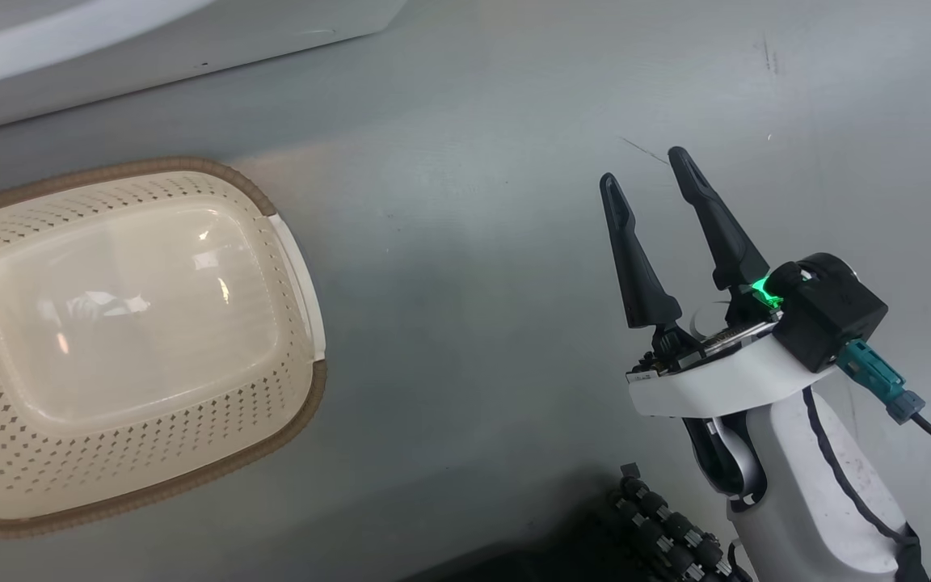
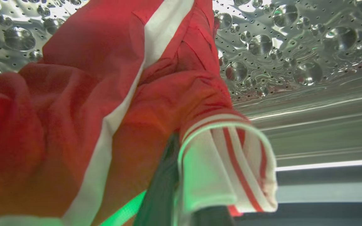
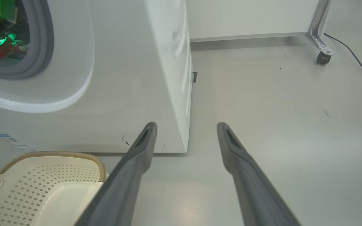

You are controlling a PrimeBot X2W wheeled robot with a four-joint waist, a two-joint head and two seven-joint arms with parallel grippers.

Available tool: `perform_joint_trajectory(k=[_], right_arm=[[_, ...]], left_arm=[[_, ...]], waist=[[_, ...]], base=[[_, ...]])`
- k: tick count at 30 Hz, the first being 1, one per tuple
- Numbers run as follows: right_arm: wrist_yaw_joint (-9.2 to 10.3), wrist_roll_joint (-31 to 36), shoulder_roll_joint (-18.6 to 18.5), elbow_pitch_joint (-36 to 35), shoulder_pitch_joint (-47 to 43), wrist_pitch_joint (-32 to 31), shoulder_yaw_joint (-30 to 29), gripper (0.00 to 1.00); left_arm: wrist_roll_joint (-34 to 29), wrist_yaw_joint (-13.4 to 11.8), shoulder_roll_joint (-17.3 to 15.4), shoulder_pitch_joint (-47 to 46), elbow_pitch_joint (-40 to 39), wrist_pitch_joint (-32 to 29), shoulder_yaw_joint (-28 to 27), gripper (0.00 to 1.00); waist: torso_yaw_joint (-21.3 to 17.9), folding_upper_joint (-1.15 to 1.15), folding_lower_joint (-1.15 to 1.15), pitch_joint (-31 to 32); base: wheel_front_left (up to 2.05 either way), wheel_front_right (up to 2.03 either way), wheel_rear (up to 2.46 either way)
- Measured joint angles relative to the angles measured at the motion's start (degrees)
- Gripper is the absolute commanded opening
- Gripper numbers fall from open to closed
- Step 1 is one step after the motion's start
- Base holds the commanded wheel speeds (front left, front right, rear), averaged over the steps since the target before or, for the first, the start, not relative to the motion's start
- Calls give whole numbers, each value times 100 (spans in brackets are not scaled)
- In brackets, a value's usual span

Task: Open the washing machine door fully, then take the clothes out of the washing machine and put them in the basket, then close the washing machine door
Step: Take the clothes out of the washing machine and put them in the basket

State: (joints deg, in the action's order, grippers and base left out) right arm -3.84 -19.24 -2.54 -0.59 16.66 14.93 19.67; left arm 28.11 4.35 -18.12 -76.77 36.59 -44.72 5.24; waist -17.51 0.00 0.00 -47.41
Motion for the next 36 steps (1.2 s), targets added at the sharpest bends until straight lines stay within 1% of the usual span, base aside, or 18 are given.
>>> perform_joint_trajectory(k=[4,8,13,18,25,27,32,36], right_arm=[[3,1,0,3,82,0,-1,100],[46,25,-1,10,88,0,-108,100],[45,159,-3,65,126,0,-219,100],[41,308,-3,152,144,0,-283,100],[36,536,-11,225,144,0,-417,100],[-14,572,-13,249,143,0,-438,100],[-23,638,-23,311,136,0,-483,100],[-76,679,-29,372,101,0,-504,100]], left_arm=[[-20,38,13,-16,-10,112,44,0],[-30,115,177,-14,-51,327,136,0],[-33,208,277,-1,-260,835,268,0],[-65,252,360,164,-500,1464,359,0],[-63,254,608,633,-980,2480,495,0],[-88,256,659,808,-1132,2803,576,0],[-269,258,704,1334,-1532,3738,636,0],[-452,259,745,1768,-1794,4357,675,0]], waist=[[37,0,0,-10],[127,0,0,-5],[299,0,0,20],[499,0,0,91],[796,0,0,260],[886,0,0,314],[1082,0,0,487],[1209,0,0,664]], base=[[0,0,0],[0,0,0],[0,0,0],[0,0,0],[0,0,0],[0,0,0],[0,0,0],[0,0,0]])
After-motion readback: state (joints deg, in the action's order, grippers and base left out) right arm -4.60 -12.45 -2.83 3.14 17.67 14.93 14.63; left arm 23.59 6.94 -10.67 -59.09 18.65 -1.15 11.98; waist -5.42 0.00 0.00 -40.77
